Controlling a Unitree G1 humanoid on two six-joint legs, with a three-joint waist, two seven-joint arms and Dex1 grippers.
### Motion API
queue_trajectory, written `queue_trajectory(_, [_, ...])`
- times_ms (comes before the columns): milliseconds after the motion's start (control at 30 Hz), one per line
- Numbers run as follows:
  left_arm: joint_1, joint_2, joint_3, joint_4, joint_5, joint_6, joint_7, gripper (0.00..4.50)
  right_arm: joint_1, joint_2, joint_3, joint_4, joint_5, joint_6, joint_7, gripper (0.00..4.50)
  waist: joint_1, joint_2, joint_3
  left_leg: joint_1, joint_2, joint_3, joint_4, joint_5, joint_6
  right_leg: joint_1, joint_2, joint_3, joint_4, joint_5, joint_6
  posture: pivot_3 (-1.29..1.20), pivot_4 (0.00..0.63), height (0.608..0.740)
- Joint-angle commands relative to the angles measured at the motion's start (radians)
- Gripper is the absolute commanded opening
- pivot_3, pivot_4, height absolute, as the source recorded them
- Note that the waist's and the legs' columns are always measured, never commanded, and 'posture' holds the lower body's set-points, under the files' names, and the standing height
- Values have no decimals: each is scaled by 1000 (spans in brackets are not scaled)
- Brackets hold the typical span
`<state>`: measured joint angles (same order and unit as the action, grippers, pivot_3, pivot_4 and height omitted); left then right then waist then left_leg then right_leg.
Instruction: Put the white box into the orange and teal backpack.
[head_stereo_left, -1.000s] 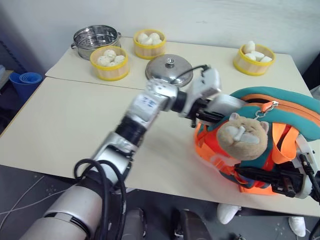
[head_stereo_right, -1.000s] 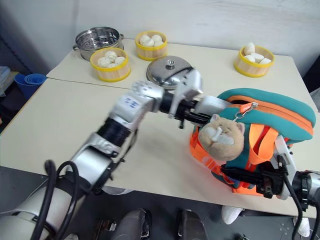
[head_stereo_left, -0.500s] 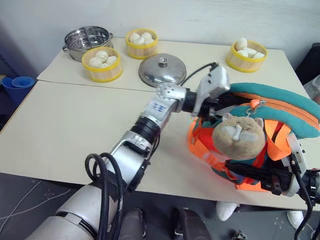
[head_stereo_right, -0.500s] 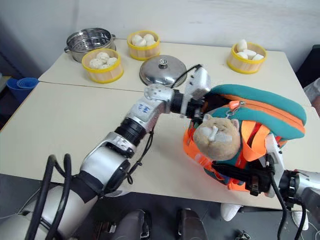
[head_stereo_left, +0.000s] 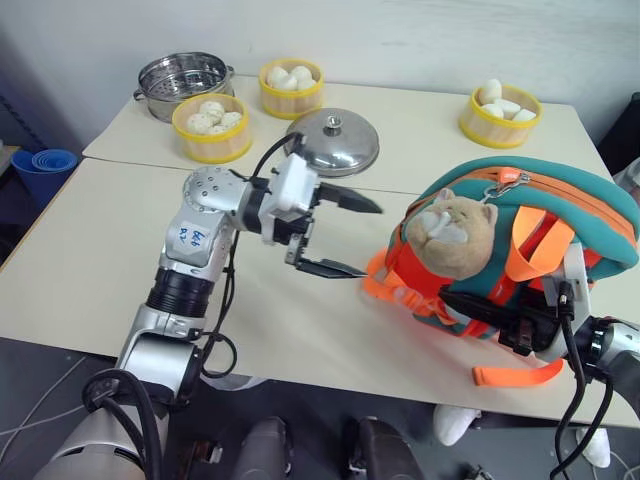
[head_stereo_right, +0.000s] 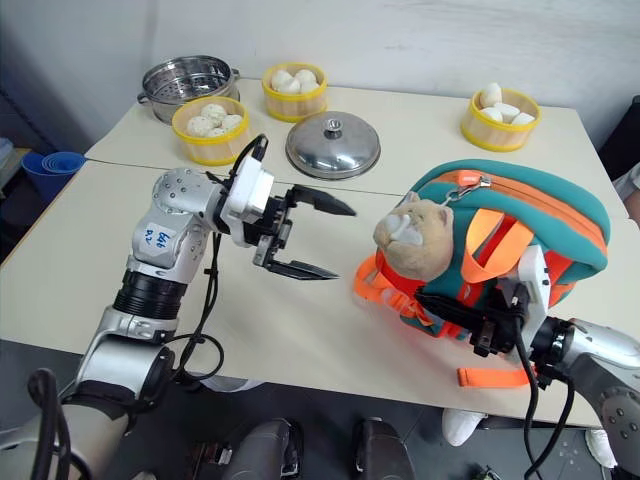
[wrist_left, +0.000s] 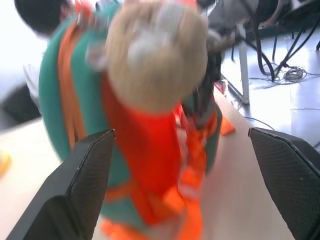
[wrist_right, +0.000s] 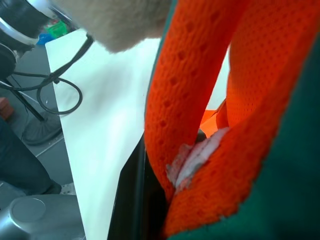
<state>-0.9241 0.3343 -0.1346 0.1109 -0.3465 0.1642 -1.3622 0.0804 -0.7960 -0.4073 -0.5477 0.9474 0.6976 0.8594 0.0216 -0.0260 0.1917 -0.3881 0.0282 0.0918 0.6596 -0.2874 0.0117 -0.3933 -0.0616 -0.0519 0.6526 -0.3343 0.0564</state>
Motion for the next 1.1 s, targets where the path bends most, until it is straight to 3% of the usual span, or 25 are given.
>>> queue_trajectory(33, [9,-80,-16,-78,-16,40,133,4474,-4,-18,-12,-5,7,0,8,0,-1,0,0,0,0,0,1,0,0,0,0,0,0,0,0,0,150,740])
queue_trajectory(167, [-1,-149,-37,-72,-23,80,193,4474,6,-19,-15,-9,8,-1,9,0,-6,0,0,0,0,0,2,-2,3,1,1,0,0,0,1,0,150,740])
queue_trajectory(267, [-17,-186,-63,-59,-36,124,203,4013,12,-10,-15,-22,10,-6,-2,0,-11,0,0,1,1,0,1,-1,1,0,2,0,1,0,1,0,150,740])
queue_trajectory(533, [-28,-141,-80,-2,33,121,232,1817,30,5,-36,-41,24,-16,-29,0,-13,0,0,1,1,0,1,0,0,0,2,0,1,0,1,0,150,740])
queue_trajectory(667, [-61,-78,5,-31,-51,133,176,1027,63,15,-68,-54,28,-27,-44,0,-17,0,0,1,1,0,1,0,0,0,1,0,1,0,0,0,150,740])
queue_trajectory(767, [-123,27,113,-12,-162,255,148,548,98,27,-112,-65,41,-28,-54,0,-24,0,0,0,1,0,1,1,-1,0,2,0,1,0,0,0,150,740])
queue_trajectory(867, [-152,167,121,108,-119,275,101,548,125,35,-142,-67,37,-40,-59,0,-30,2,-1,2,1,1,1,1,-1,0,2,1,2,0,0,0,150,740])
queue_trajectory(967, [-166,277,46,311,31,231,124,548,140,50,-167,-81,56,-50,-82,0,-29,3,-2,3,1,1,0,1,-2,0,2,1,2,0,0,0,150,740])
queue_trajectory(1100, [-170,239,42,580,98,121,225,548,165,86,-207,-108,113,-57,-136,0,-22,3,-2,2,1,1,0,0,0,-1,2,1,2,0,0,0,150,740])
